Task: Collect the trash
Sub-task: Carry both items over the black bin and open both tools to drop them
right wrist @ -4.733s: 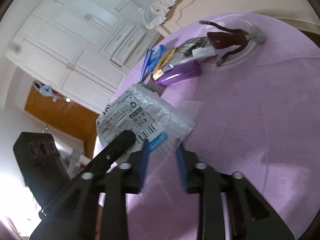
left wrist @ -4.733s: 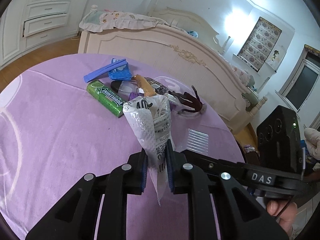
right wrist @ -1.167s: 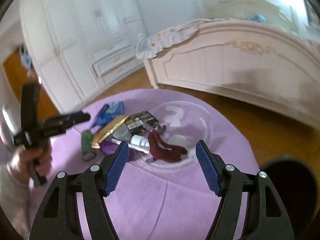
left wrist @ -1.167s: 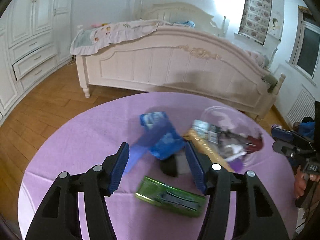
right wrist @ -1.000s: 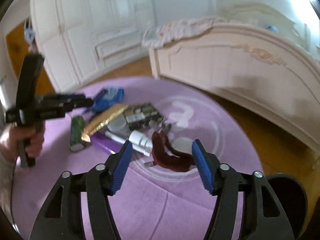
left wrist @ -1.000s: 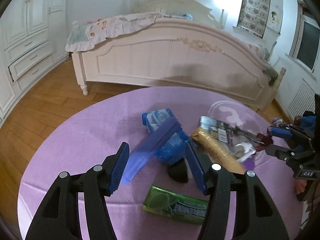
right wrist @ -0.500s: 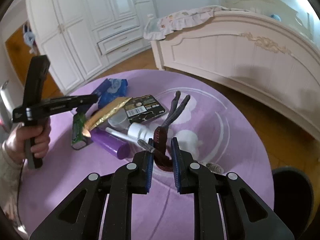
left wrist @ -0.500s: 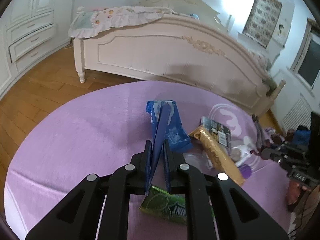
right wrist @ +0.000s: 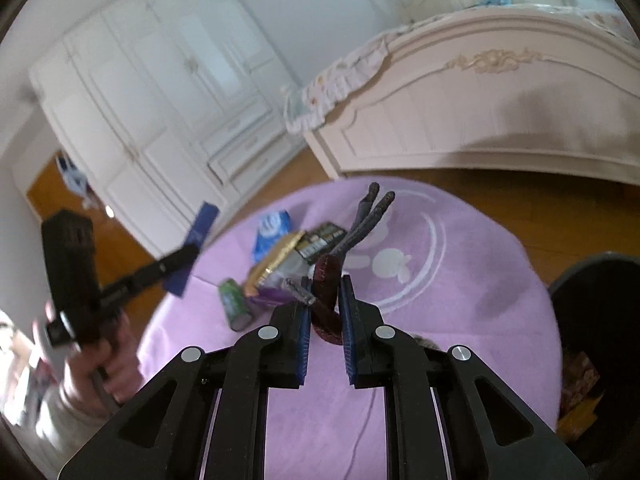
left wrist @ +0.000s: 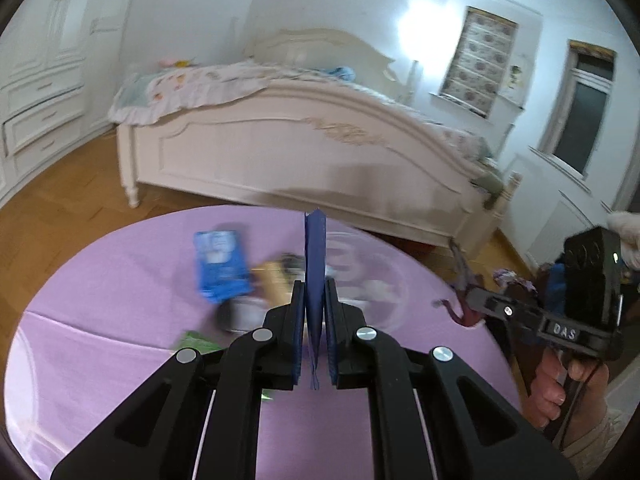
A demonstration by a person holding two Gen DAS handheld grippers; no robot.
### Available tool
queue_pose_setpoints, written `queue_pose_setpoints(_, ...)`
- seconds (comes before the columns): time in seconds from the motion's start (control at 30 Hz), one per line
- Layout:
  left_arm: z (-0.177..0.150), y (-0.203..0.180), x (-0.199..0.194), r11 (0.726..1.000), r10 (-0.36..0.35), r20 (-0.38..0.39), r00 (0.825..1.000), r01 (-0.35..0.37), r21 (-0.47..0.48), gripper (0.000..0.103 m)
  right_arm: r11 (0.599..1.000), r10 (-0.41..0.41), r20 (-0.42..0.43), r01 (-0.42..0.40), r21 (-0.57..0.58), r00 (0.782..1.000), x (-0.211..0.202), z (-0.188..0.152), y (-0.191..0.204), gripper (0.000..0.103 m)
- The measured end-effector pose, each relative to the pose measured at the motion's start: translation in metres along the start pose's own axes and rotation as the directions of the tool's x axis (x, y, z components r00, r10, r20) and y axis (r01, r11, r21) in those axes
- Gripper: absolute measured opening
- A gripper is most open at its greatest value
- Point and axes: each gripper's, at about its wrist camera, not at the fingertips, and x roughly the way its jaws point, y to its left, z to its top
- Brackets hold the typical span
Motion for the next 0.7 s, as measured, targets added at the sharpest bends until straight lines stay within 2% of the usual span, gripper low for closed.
queue_pose_setpoints(0.3, -0.002, -0.111, 0.009, 0.983, -0.120, -0.003, 0.993, 0.119, 0.138, 0.011, 0.994, -0.047, 0.154, 0.031, 0.103, 0.987, -0.080, -0.006, -0.035, 0.015)
queue_pose_setpoints(0.7, -0.011, -0.209, 0.065, 0.947, -0.208, -0.091, 0.974, 0.224, 0.231, 0.011, 0.949, -0.170, 0.203, 0.106, 0.296, 0.964, -0.137, -0.037, -0.124, 0.015)
